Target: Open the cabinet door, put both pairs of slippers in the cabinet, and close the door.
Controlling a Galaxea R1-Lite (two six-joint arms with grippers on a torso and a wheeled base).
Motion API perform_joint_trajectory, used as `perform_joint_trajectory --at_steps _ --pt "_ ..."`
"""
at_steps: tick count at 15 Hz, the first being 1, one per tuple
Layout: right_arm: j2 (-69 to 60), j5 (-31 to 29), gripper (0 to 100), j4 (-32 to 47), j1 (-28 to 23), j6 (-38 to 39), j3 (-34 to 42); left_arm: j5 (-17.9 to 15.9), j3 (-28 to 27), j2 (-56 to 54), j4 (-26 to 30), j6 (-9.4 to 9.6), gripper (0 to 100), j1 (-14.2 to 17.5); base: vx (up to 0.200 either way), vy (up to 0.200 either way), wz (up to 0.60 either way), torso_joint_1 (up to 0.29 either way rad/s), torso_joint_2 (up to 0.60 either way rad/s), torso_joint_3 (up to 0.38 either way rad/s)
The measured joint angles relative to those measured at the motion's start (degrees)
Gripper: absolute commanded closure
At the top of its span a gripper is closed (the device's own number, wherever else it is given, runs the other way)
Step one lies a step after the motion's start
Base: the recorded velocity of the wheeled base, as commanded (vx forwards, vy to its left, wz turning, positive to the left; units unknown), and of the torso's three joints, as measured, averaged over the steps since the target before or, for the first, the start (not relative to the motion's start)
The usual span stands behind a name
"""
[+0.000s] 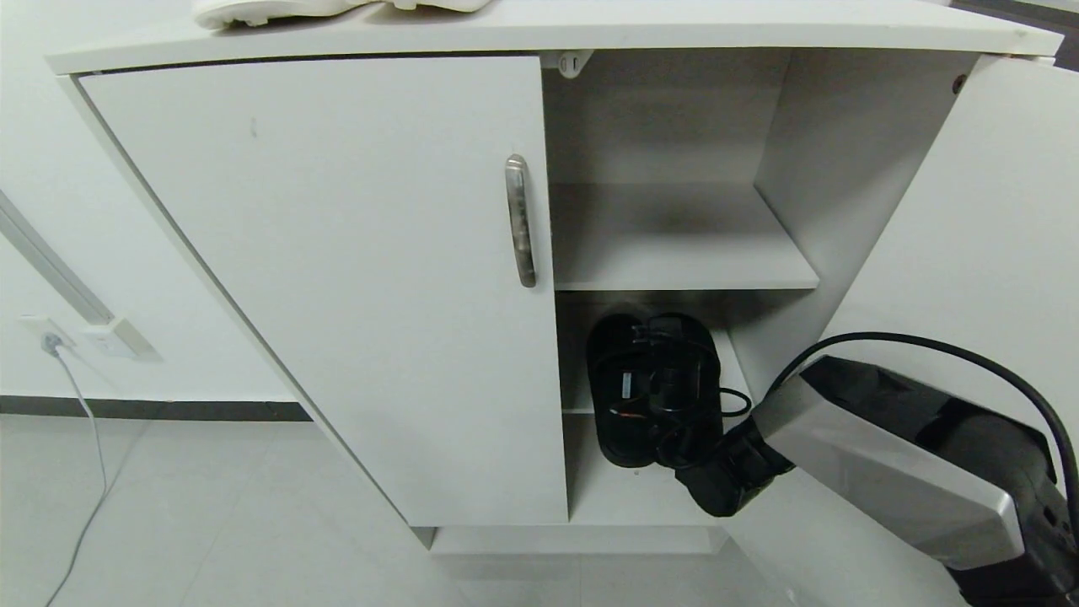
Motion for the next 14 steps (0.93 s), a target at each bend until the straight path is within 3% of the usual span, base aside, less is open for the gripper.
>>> perform_joint_trajectory --at_steps 10,13,14 --pt "6.5 0.0 100 10.7 -3.7 0.1 -18.9 0.1 0.0 0.0 0.0 0.0 100 0.0 0.0 0.0 0.0 0.0 0.0 0.0" --pt "8.0 0.0 100 11.8 -4.2 0.1 -21.2 0.1 0.0 0.0 0.0 -0.02 100 0.0 0.0 0.0 0.0 0.0 0.0 0.0" --pt "8.2 0.0 0 11.8 -4.1 0.1 -21.4 0.1 0.0 0.0 0.0 0.0 100 0.0 0.0 0.0 0.0 0.0 0.0 0.0"
